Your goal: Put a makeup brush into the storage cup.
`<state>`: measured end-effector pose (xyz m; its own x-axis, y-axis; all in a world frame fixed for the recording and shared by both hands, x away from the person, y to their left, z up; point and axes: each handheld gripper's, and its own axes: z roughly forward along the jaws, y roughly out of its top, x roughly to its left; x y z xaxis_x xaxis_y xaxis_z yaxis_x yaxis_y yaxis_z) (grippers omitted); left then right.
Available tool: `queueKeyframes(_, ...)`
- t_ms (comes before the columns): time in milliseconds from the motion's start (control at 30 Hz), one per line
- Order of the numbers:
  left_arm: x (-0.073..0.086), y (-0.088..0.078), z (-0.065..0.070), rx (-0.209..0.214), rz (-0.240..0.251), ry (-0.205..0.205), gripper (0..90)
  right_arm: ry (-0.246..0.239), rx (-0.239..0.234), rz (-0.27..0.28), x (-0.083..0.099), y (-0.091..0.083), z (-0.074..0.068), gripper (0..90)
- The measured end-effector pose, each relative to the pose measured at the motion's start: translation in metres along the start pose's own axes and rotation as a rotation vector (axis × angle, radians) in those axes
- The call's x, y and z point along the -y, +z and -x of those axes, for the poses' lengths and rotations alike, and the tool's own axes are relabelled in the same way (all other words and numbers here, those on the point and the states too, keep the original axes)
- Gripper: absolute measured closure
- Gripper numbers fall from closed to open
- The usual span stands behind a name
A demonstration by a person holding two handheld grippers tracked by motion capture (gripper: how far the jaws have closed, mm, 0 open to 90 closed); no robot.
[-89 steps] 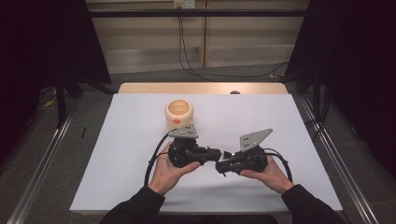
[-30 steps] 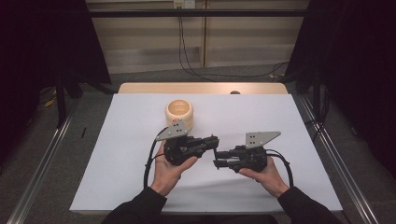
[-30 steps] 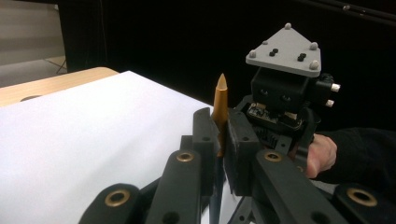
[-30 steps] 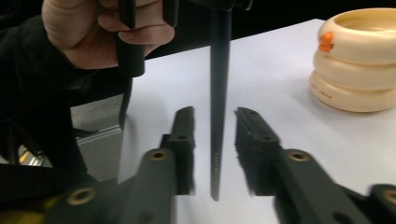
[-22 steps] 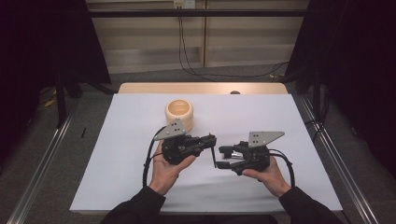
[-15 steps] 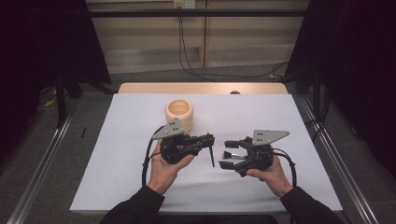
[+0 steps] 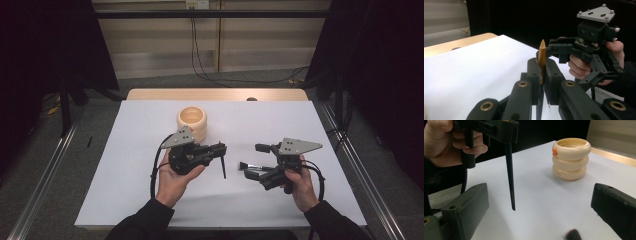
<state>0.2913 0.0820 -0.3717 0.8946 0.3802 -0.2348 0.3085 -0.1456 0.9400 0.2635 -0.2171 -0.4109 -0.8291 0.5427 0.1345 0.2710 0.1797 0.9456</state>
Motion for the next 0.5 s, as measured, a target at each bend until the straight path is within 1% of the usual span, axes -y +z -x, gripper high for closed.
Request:
queueKeyframes(33,0.0,-0.001,-0.001,-0.004,-0.006,0.0,84.3,0.0,0.0,0.0,0.0,0.0,0.0,0.8)
queueKeyframes(100,-0.001,-0.003,-0.002,-0.005,-0.012,0.005,84.3,-0.013,0.037,0.025,0.005,-0.003,-0.001,1.0)
queueKeyframes(133,-0.001,-0.003,-0.002,-0.011,-0.012,0.004,84.3,-0.01,0.053,0.011,0.007,-0.004,-0.002,0.8)
queueKeyframes(167,-0.001,-0.004,-0.003,-0.016,-0.017,0.005,84.3,-0.011,0.056,0.002,0.009,-0.005,-0.002,0.6)
queueKeyframes(200,-0.001,-0.005,-0.004,-0.023,-0.016,0.003,84.3,-0.015,0.069,0.002,0.009,-0.007,-0.003,0.6)
queueKeyframes(267,-0.001,-0.006,-0.005,-0.027,-0.019,-0.003,84.3,-0.034,0.105,0.033,0.011,-0.012,-0.004,0.9)
queueKeyframes(300,-0.001,-0.007,-0.006,-0.032,-0.018,-0.001,84.3,-0.039,0.114,0.051,0.012,-0.014,-0.005,0.6)
queueKeyframes(333,-0.001,-0.007,-0.006,-0.034,-0.017,-0.003,84.3,-0.041,0.116,0.05,0.012,-0.016,-0.005,0.5)
queueKeyframes(367,-0.002,-0.009,-0.008,-0.038,-0.022,0.003,84.3,-0.041,0.133,0.052,0.013,-0.017,-0.006,0.5)
queueKeyframes(400,-0.002,-0.009,-0.008,-0.045,-0.016,0.0,84.3,-0.044,0.143,0.044,0.016,-0.02,-0.006,0.5)
queueKeyframes(433,-0.003,-0.01,-0.009,-0.045,-0.019,0.0,84.3,-0.044,0.143,0.044,0.016,-0.02,-0.006,0.5)
queueKeyframes(500,-0.004,-0.012,-0.011,-0.048,-0.005,-0.002,84.2,-0.047,0.162,0.046,0.018,-0.024,-0.006,0.6)
